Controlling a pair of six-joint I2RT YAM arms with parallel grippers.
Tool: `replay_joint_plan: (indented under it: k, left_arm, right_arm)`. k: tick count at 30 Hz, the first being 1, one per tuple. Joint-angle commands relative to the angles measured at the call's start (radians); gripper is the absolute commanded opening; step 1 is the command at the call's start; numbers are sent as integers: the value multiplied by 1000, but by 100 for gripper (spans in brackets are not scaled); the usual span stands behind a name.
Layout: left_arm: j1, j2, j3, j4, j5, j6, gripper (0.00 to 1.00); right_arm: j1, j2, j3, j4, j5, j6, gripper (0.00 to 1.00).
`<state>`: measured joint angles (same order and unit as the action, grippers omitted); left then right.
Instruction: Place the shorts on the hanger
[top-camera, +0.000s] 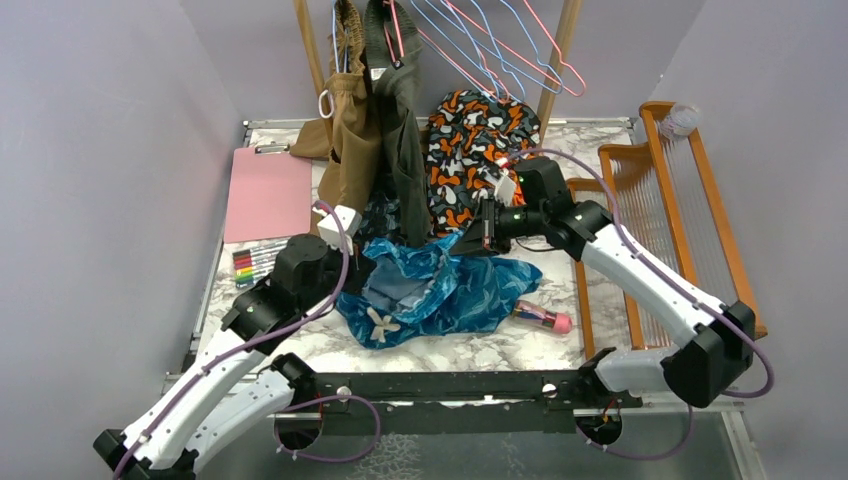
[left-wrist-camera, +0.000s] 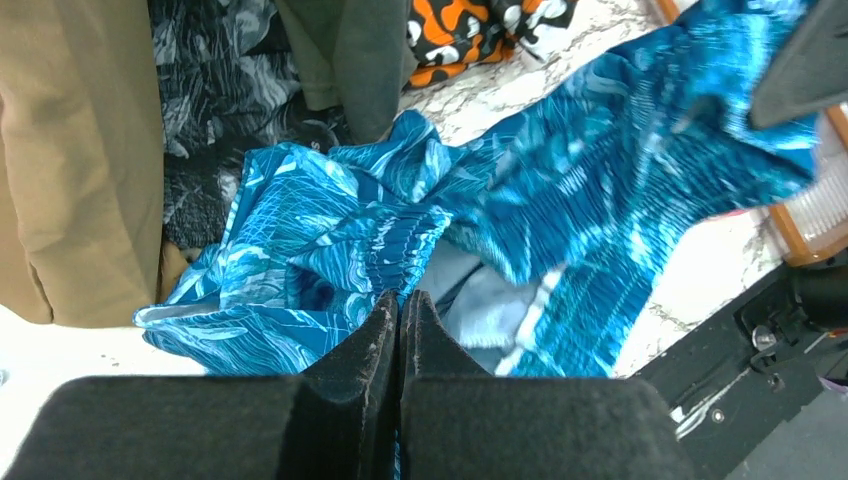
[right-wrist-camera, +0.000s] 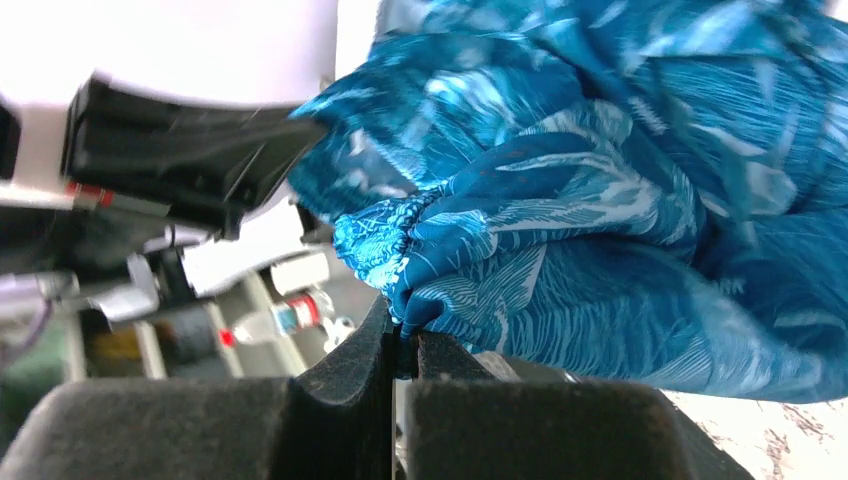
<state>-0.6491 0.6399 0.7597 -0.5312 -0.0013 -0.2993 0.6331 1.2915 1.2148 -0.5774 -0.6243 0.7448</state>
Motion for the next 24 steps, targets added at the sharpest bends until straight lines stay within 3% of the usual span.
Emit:
replay_joint_plan:
  k: [1, 11, 19, 24]
  left_arm:
    - [4, 42, -11, 35, -107, -34, 0]
    - [5, 159, -32, 42, -309, -84, 0]
    - [5, 272, -10, 54, -369, -90, 0]
    - [4, 325, 0, 56, -394, -97, 0]
  right_arm:
    - [-91, 37, -117, 221, -104, 206, 1]
    - [-164, 195, -202, 235, 115, 264, 2]
    - [-164, 288, -146, 190, 188, 151, 52]
    - [-164, 244, -159, 174, 196, 80, 64]
